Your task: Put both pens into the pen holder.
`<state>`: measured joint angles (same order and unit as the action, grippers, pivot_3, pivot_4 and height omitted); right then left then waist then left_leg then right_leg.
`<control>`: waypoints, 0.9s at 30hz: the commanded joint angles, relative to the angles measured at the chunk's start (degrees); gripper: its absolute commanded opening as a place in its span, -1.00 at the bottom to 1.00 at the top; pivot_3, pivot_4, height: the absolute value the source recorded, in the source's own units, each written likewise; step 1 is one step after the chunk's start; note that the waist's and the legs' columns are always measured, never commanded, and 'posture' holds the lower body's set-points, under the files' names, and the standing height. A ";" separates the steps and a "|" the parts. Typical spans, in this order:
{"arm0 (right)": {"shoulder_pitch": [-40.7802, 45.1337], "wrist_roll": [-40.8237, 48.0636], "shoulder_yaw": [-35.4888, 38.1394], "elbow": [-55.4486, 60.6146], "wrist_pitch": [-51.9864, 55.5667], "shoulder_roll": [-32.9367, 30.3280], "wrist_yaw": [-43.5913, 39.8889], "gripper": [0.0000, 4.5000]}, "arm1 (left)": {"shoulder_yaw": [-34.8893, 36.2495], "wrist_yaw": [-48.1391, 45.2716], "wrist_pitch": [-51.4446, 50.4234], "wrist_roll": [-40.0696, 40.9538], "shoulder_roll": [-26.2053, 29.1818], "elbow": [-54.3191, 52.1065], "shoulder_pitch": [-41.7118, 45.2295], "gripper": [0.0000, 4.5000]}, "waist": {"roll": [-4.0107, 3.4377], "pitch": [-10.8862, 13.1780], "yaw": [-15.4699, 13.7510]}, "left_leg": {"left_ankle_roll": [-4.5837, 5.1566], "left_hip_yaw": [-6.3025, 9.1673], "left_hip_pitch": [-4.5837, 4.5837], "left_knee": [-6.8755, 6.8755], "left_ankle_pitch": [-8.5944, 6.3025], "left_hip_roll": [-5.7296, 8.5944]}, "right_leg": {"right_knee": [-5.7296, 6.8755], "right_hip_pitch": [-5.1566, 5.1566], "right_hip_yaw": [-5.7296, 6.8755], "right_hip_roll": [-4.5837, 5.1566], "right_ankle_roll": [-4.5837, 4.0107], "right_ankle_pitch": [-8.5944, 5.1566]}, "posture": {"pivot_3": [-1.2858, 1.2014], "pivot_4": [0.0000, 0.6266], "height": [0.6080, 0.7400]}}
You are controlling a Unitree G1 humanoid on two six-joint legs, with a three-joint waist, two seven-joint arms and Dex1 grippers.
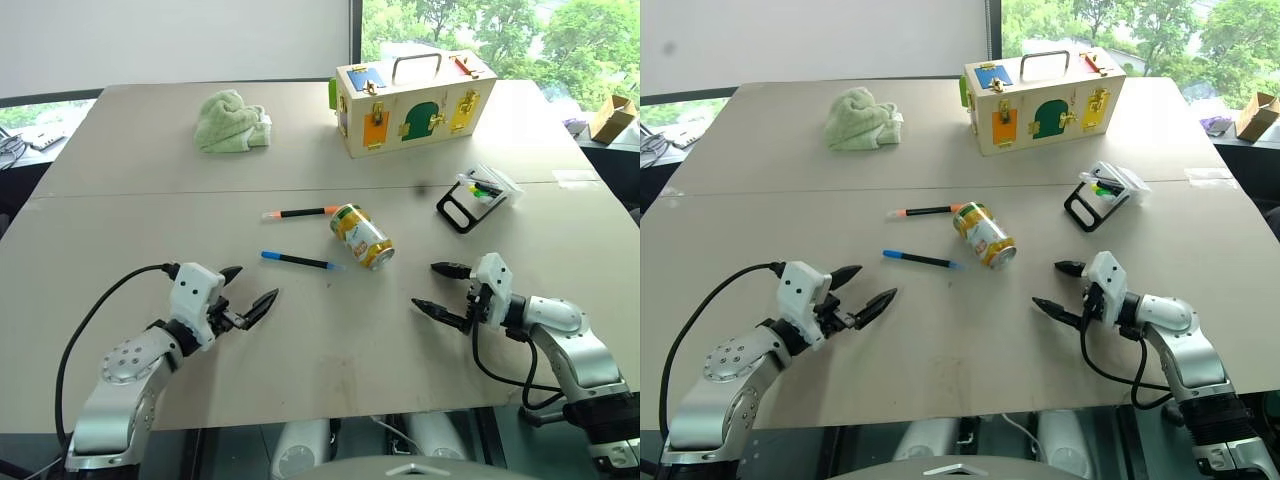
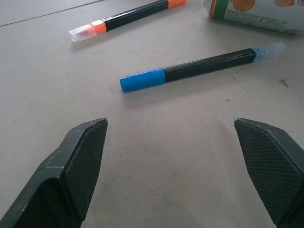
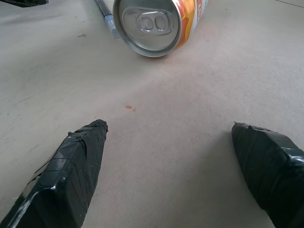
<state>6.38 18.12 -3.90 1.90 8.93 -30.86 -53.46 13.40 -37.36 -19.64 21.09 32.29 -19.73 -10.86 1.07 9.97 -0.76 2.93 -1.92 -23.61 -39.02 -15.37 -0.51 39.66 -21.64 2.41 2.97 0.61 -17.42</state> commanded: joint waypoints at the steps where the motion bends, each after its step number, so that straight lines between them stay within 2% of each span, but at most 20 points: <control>1: -0.04 -0.32 0.36 0.72 2.05 -0.81 0.48 1.00 | 1.12 -0.36 0.87 1.45 -0.09 -3.05 -0.46 0.98 | 0.00 0.00 0.00 | 0.00 0.00 0.00 0.00 0.00 0.00 | 0.00 0.00 0.00 0.00 0.00 0.00 | 0.03 -0.52 1.00; 5: 0.94 0.04 0.53 1.13 3.25 -0.22 1.14 1.00 | 2.16 -1.37 0.08 4.87 -0.43 -3.82 -0.33 0.98 | 0.00 0.00 0.02 | 0.00 0.00 0.00 0.00 0.00 0.00 | 0.00 0.00 0.00 0.00 0.00 0.00 | 0.03 -0.52 1.00; 7: 2.18 1.33 0.64 2.92 7.10 -0.32 1.70 1.00 | 3.57 -2.98 -1.59 8.88 0.01 -4.37 -0.22 0.98 | 0.00 0.00 0.06 | 0.00 0.00 0.00 0.00 0.00 0.00 | 0.00 0.00 0.00 0.00 0.00 0.00 | 0.03 -0.52 1.00; 11: 6.94 2.57 0.87 7.71 15.05 0.56 5.32 1.00 | 5.51 -7.50 -3.59 12.14 4.56 -5.94 -0.64 0.98 | -0.07 0.04 0.22 | 0.00 0.00 0.00 0.00 0.00 0.00 | 0.04 -0.04 -0.01 0.00 -0.01 0.00 | 0.03 -0.52 1.00; 14: 12.83 3.77 0.19 12.34 22.65 2.74 9.72 1.00 | 7.28 -11.89 -4.54 13.11 10.24 -6.63 -0.49 0.98 | -0.21 0.12 0.72 | -0.12 0.00 -0.07 0.03 0.07 0.00 | 0.06 -0.15 -0.02 -0.03 -0.02 -0.01 | 0.03 -0.52 1.00; 16: 16.69 4.89 -1.01 15.17 29.06 4.52 12.53 1.00 | 7.92 -11.86 -2.72 11.49 12.17 -6.43 1.58 0.98 | -0.23 0.13 0.81 | -0.21 0.00 -0.09 0.05 0.13 0.00 | 0.05 -0.17 -0.02 -0.03 -0.03 -0.01 | 0.03 -0.52 1.00; 19: 23.54 5.79 -2.15 17.51 37.37 8.53 17.65 1.00 | 9.38 -13.67 -5.23 14.37 15.03 -7.24 4.10 0.98 | -0.21 0.12 0.99 | -0.23 0.01 -0.13 0.12 0.14 0.01 | -0.06 -0.18 0.00 -0.02 -0.03 -0.01 | 0.03 -0.52 1.00; 23: 32.39 1.34 -8.20 17.12 51.80 11.63 25.99 1.00 | 10.32 -14.98 -9.48 17.76 18.68 -9.71 5.85 0.98 | -0.21 0.12 1.46 | -0.25 0.00 -0.15 0.27 0.15 0.02 | -0.19 -0.21 -0.01 -0.02 -0.02 -0.01 | 0.03 -0.52 1.00; 27: 37.92 -1.34 -11.62 13.88 63.73 16.08 32.63 1.00 | 11.49 -15.15 -11.26 19.87 19.96 -11.67 6.86 0.98 | -0.20 0.11 1.50 | -0.27 0.00 -0.15 0.57 0.16 0.07 | -0.49 -0.21 0.01 -0.02 -0.02 0.00 | 0.03 -0.52 1.00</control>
<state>42.22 17.81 -14.91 16.04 68.11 -16.31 -23.47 22.45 -52.22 -30.00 38.91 51.11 -28.83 -4.54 0.87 10.08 0.74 2.66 -1.92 -23.76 -38.38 -15.21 -0.44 39.07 -21.84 2.43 2.94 0.59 -17.42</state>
